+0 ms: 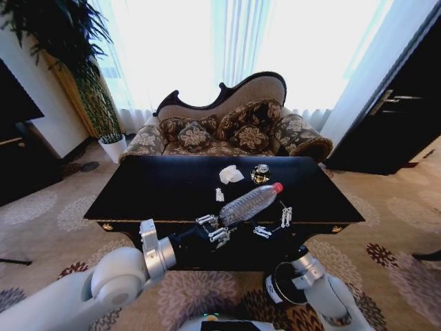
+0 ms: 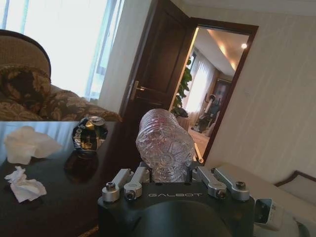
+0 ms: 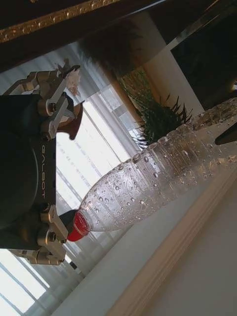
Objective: Move to the front of the table and place the trash on the table into the trash bin.
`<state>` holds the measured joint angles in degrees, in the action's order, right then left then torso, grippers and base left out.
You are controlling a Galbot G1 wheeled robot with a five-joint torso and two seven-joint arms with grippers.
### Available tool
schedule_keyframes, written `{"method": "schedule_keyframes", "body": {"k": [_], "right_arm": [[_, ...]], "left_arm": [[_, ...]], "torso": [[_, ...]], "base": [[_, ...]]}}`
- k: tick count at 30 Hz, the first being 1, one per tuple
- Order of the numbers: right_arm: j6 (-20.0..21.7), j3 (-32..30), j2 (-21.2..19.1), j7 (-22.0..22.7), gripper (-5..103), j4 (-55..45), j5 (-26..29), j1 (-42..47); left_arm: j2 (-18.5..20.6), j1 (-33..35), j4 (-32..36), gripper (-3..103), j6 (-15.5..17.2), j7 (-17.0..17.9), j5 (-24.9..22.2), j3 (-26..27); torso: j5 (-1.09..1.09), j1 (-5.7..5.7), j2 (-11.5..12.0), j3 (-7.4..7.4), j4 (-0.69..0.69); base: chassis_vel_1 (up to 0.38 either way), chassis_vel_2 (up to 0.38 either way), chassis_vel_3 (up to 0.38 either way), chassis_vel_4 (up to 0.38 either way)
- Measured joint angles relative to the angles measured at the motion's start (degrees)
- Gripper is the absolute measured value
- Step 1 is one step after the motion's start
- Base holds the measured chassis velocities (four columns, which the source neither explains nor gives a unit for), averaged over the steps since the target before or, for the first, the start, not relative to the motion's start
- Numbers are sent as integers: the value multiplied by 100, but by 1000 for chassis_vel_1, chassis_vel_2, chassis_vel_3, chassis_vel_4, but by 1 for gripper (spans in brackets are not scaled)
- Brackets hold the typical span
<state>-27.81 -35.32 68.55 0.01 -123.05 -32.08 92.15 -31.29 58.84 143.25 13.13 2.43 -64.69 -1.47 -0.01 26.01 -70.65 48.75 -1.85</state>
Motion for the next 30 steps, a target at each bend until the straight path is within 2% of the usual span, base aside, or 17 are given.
{"method": "schedule_keyframes", "body": {"k": [8, 18, 21, 30], "right_arm": [[-18, -12, 146, 92, 100, -93, 32, 84], [205, -173, 134, 323, 100, -417, 151, 113], [339, -191, 183, 414, 100, -660, 146, 147], [360, -215, 146, 427, 100, -853, 104, 233]], "left_arm": [[-143, 101, -2, 32, -17, 40, 8, 122], [-397, 119, -2, 32, -19, 152, -91, 112], [-426, 130, -2, 32, -19, 161, -78, 31], [-411, -63, 1, 32, -20, 178, -68, -199]], "torso": [[0, 0, 0, 0, -1], [0, 0, 0, 0, -1], [-1, 0, 0, 0, -1], [0, 0, 0, 0, -1]], "base": [[0, 0, 0, 0], [0, 0, 0, 0], [0, 0, 0, 0], [0, 0, 0, 0]]}}
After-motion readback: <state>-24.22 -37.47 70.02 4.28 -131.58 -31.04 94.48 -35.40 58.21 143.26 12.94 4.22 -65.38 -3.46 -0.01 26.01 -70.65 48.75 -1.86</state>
